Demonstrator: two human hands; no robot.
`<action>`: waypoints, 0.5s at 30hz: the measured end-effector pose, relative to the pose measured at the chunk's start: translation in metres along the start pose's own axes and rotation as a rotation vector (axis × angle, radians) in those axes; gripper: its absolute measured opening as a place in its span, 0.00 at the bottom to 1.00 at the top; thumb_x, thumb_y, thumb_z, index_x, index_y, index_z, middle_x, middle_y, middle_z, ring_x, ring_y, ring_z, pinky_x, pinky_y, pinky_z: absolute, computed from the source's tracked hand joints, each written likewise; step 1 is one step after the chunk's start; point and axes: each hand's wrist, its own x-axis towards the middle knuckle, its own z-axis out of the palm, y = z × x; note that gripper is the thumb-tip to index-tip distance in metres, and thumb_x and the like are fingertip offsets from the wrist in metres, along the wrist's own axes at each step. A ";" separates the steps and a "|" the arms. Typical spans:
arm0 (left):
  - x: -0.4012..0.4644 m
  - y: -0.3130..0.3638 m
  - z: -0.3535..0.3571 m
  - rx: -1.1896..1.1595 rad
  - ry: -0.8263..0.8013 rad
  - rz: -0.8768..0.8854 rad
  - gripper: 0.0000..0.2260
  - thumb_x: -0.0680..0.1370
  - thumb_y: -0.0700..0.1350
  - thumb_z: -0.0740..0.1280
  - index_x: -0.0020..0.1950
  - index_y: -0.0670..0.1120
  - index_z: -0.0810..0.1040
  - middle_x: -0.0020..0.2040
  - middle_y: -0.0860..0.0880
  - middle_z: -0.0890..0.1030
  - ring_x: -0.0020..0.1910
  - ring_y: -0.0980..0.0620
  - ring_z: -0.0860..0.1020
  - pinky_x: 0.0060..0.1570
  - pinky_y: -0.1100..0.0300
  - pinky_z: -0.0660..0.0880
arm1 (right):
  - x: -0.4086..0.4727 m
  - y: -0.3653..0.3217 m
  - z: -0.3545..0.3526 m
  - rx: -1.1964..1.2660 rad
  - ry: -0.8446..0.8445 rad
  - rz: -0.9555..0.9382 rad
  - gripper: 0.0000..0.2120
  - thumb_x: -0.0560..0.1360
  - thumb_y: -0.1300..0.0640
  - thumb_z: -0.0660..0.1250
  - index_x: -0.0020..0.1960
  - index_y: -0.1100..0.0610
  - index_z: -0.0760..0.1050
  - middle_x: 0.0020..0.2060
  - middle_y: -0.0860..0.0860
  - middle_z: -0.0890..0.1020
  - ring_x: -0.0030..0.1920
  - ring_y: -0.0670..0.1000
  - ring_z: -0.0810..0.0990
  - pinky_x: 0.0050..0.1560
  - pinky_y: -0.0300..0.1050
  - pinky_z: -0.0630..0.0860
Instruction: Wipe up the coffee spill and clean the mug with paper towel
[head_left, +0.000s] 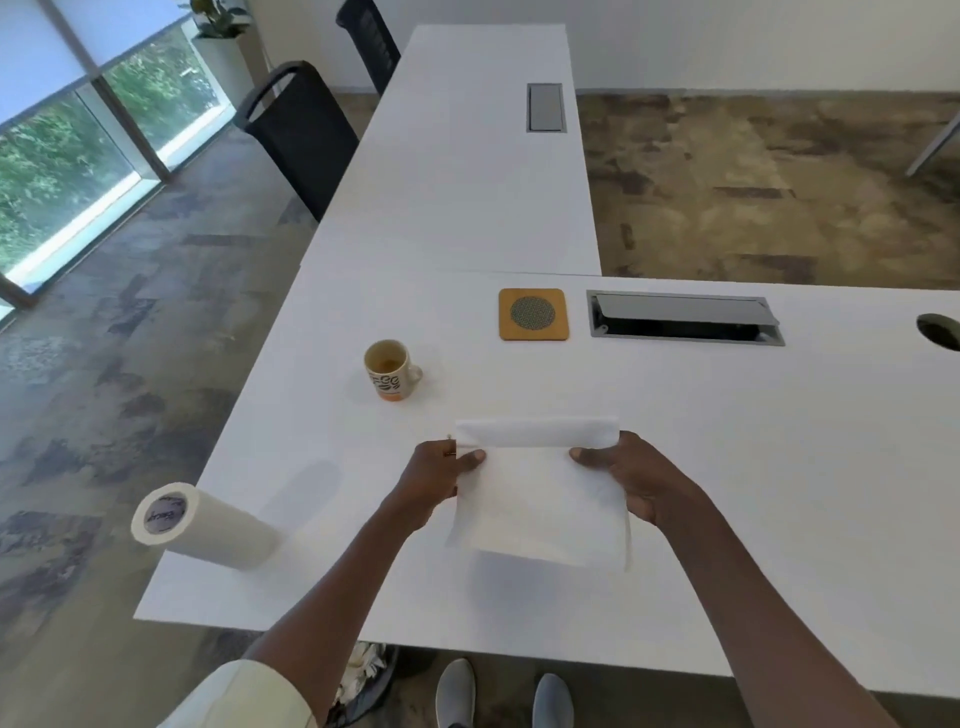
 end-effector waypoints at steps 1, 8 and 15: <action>0.004 -0.010 -0.004 0.021 0.016 -0.016 0.05 0.78 0.40 0.73 0.52 0.39 0.84 0.50 0.42 0.87 0.46 0.47 0.85 0.50 0.54 0.82 | 0.004 0.003 0.000 -0.019 0.045 0.003 0.12 0.76 0.68 0.66 0.59 0.66 0.78 0.52 0.62 0.84 0.49 0.59 0.84 0.51 0.52 0.81; 0.030 -0.073 -0.039 0.486 0.361 0.074 0.09 0.80 0.41 0.68 0.60 0.42 0.82 0.55 0.45 0.86 0.56 0.47 0.82 0.50 0.63 0.73 | 0.040 -0.007 0.006 -0.318 0.539 -0.133 0.05 0.77 0.59 0.67 0.48 0.60 0.79 0.47 0.62 0.84 0.46 0.61 0.83 0.48 0.53 0.79; 0.053 -0.115 -0.060 0.726 0.433 0.121 0.22 0.84 0.42 0.61 0.77 0.38 0.65 0.80 0.40 0.65 0.80 0.42 0.62 0.77 0.50 0.60 | 0.090 0.002 0.051 -0.813 0.458 -0.603 0.17 0.80 0.62 0.60 0.67 0.57 0.75 0.55 0.53 0.83 0.53 0.53 0.81 0.50 0.40 0.74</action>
